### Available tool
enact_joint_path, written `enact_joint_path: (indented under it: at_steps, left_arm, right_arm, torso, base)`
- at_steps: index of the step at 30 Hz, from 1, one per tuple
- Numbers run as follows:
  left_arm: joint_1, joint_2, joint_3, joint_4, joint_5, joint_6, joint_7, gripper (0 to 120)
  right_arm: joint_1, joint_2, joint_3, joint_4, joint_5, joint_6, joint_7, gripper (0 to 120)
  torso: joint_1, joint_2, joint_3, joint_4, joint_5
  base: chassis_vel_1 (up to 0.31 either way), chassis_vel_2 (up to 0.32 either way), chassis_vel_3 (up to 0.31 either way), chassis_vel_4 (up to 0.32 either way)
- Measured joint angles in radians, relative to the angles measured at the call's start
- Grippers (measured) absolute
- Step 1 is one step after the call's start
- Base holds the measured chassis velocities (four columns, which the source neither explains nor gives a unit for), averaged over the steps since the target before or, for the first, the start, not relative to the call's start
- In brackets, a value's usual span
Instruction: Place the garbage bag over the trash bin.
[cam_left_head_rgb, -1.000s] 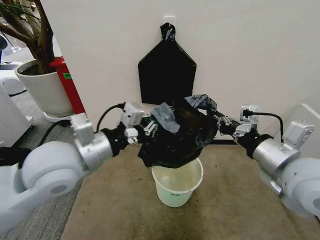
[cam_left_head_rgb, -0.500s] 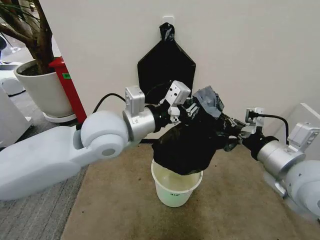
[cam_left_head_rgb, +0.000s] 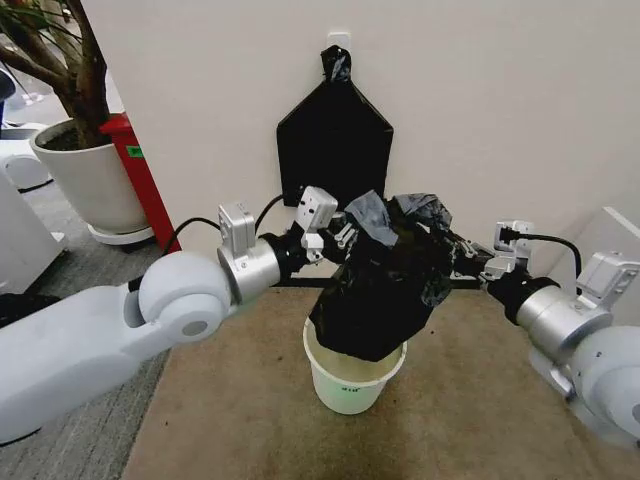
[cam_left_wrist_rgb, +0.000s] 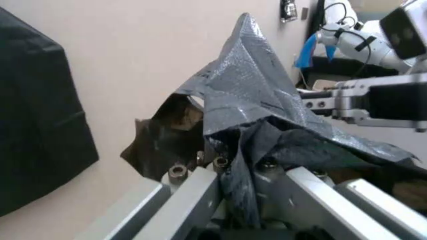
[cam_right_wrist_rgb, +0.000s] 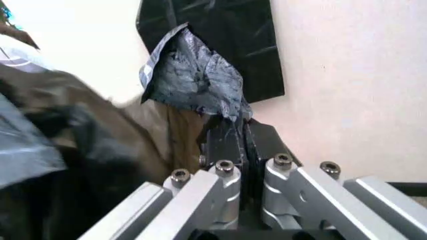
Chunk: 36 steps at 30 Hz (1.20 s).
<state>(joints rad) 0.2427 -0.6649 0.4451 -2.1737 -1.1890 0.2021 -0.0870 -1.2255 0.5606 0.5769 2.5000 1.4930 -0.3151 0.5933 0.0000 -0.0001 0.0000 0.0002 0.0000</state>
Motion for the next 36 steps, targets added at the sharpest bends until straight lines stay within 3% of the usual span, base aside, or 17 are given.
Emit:
enact_joint_path:
  at_steps: [3,7,16,21,26,31,36]
  left_arm:
    - [-0.002,-0.043,0.02,0.039,0.031,-0.008,-0.001,0]
    - [0.001,-0.052,0.027,0.054,0.047,-0.008,-0.015,0]
    - [0.145,0.025,-0.045,0.024,0.1,-0.006,-0.06,0]
    - [0.27,0.087,-0.15,-0.017,0.125,-0.008,-0.071,0]
    - [0.475,0.164,-0.369,-0.094,0.129,0.004,-0.088,0]
    - [0.632,0.217,-0.483,-0.137,0.149,-0.003,-0.079,0]
    - [0.685,0.214,-0.495,-0.123,0.172,-0.009,-0.082,0]
  right_arm:
    - [-0.011,0.004,-0.003,0.0,0.0,0.0,-0.001,0]
    - [-0.027,0.02,-0.013,0.0,-0.001,-0.001,-0.002,0]
    - [-0.068,0.07,-0.037,0.0,-0.022,-0.002,0.005,0]
    - [-0.063,0.076,-0.055,0.0,-0.007,0.0,0.012,0]
    - [-0.037,0.091,-0.094,0.0,0.019,-0.005,0.012,0]
    - [-0.036,0.092,-0.105,0.0,0.037,-0.012,0.008,0]
    - [-0.019,0.117,-0.177,0.0,-0.003,-0.016,0.003,0]
  torso:
    - [0.0,0.0,0.0,-0.0004,-0.0001]
    - [0.0,0.0,0.0,-0.0006,0.0002]
    - [0.0,0.0,0.0,-0.0003,-0.0003]
    - [0.0,0.0,0.0,-0.0001,-0.0003]
    - [0.0,0.0,0.0,-0.0001,-0.0003]
    - [0.0,0.0,0.0,0.0001,-0.0001]
    - [0.0,0.0,0.0,0.0,0.0]
  base:
    - [0.0,0.0,0.0,0.0]
    - [0.0,0.0,0.0,0.0]
    - [0.0,0.0,0.0,0.0]
    - [0.0,0.0,0.0,0.0]
    - [0.0,0.0,0.0,0.0]
    - [0.0,0.0,0.0,0.0]
    - [0.0,0.0,0.0,0.0]
